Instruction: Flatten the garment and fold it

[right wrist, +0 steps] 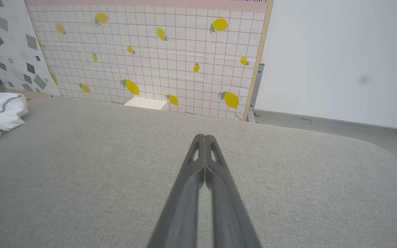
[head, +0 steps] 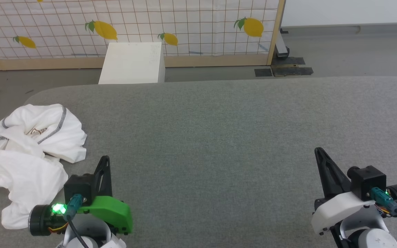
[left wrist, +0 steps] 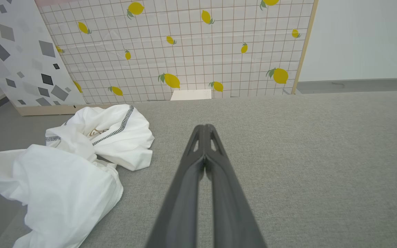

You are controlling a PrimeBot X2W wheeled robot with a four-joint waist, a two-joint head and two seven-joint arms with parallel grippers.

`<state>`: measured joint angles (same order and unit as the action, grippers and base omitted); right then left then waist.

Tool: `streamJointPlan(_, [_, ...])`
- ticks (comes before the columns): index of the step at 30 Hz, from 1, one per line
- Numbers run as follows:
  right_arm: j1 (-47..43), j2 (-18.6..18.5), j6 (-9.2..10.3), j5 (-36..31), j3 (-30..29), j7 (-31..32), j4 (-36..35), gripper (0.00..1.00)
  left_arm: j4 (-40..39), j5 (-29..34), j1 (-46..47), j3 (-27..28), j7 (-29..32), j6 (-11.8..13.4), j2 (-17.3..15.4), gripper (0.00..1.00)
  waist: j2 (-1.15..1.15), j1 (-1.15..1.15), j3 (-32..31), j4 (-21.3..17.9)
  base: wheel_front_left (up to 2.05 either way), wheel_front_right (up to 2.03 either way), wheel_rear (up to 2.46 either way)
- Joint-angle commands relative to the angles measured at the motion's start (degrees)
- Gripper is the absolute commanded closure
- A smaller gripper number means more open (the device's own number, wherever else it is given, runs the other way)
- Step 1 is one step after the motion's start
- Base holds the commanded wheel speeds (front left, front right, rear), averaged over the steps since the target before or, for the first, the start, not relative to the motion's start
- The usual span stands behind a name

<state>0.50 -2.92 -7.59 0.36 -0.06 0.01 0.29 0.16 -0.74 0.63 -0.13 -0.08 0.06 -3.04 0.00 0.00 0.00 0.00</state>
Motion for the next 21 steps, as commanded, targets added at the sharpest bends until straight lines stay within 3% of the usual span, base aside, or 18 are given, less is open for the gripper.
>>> streamJointPlan(1, [-0.5, 0.0, 0.10, -0.4, 0.1, 0.0, -0.3, 1.00, -0.2, 0.7, -0.6, 0.1, 0.1, -0.1, 0.2, 1.00, 0.00, 0.00, 0.0, 0.0, 0.00, 0.00, 0.00])
streamJointPlan(21, [-0.5, 0.0, 0.10, -0.4, 0.1, 0.0, -0.3, 1.00, -0.2, 0.7, -0.6, 0.1, 0.1, -0.1, 0.2, 1.00, 0.00, 0.00, 0.0, 0.0, 0.00, 0.00, 0.00])
